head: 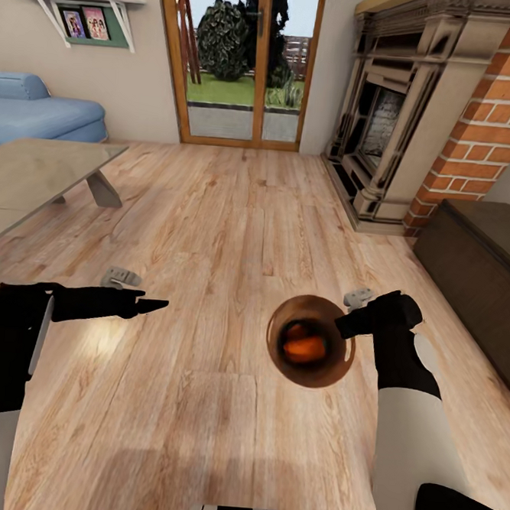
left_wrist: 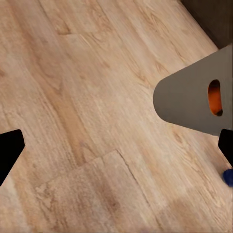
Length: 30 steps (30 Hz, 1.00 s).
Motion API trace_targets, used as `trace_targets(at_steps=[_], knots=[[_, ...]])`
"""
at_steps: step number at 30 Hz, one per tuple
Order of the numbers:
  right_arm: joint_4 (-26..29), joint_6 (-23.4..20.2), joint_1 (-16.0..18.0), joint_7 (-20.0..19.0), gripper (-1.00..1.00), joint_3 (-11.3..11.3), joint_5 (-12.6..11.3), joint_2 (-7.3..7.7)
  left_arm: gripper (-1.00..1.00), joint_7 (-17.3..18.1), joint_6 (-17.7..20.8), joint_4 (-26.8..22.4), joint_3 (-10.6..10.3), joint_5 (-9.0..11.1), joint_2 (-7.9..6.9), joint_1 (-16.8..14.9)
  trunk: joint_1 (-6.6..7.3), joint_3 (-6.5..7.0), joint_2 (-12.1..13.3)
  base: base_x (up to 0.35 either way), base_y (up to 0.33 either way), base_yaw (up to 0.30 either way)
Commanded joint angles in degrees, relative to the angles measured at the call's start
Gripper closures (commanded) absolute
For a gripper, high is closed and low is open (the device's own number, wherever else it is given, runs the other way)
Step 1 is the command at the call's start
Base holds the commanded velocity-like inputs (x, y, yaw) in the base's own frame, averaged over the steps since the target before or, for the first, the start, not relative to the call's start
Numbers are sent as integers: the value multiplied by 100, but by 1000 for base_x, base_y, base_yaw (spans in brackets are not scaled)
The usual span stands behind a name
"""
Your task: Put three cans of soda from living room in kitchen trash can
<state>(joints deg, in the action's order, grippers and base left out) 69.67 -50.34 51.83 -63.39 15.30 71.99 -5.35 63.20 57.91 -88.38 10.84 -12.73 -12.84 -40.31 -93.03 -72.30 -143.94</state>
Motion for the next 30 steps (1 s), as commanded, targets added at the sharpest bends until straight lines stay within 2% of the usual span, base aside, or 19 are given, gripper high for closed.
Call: trace_targets(at_steps=[1,8,9,10,13,14,18,19,20,21,22,24,26,30], knots=[[33,-27,33,-44,100,-33,-29,-15,-100,33,33,15,15,5,33,33,2,23,2,0,0,0],[200,-49,252,-111,100,-276,-95,-18,-100,258,195,32,40,27,244,259,21,178,11,0,0,0],[913,-966,666,-536,100,-637,-806,-13,-100,405,197,32,40,28,247,359,23,200,12,0,0,0],[1088,-966,671,-730,100,-645,-786,12,-100,415,200,32,41,31,251,367,26,223,14,0,0,0],[1294,-966,671,-866,100,-653,-774,72,-100,431,202,32,43,41,254,371,33,289,18,0,0,0],[1384,-966,666,-920,100,-652,-773,169,-100,439,202,30,46,55,255,375,36,311,19,0,0,0],[1443,-966,635,-991,100,-646,-774,338,-100,443,201,26,49,63,256,380,46,400,24,0,0,0],[1473,-966,590,-1068,100,-635,-782,465,-100,437,198,25,52,65,256,381,49,423,26,0,0,0],[1546,-966,499,-1236,100,-620,-791,664,-100,426,196,24,51,67,256,382,51,450,27,0,0,0],[1569,-966,459,-1298,100,-614,-793,731,-100,423,196,24,51,68,256,383,54,477,28,0,0,0],[1615,-966,347,-1464,100,-600,-797,923,-100,418,194,23,51,68,256,383,57,506,30,0,0,0],[1641,-966,249,-1559,100,-591,-799,1072,-100,417,194,23,51,69,256,383,62,565,32,0,0,0],[1663,-966,118,-1623,100,-570,-821,1201,-100,417,192,23,50,69,256,384,67,626,35,0,0,0],[1683,-966,-13,-1656,100,-557,-844,1334,-100,426,194,23,50,69,256,384,77,748,40,0,0,0]])
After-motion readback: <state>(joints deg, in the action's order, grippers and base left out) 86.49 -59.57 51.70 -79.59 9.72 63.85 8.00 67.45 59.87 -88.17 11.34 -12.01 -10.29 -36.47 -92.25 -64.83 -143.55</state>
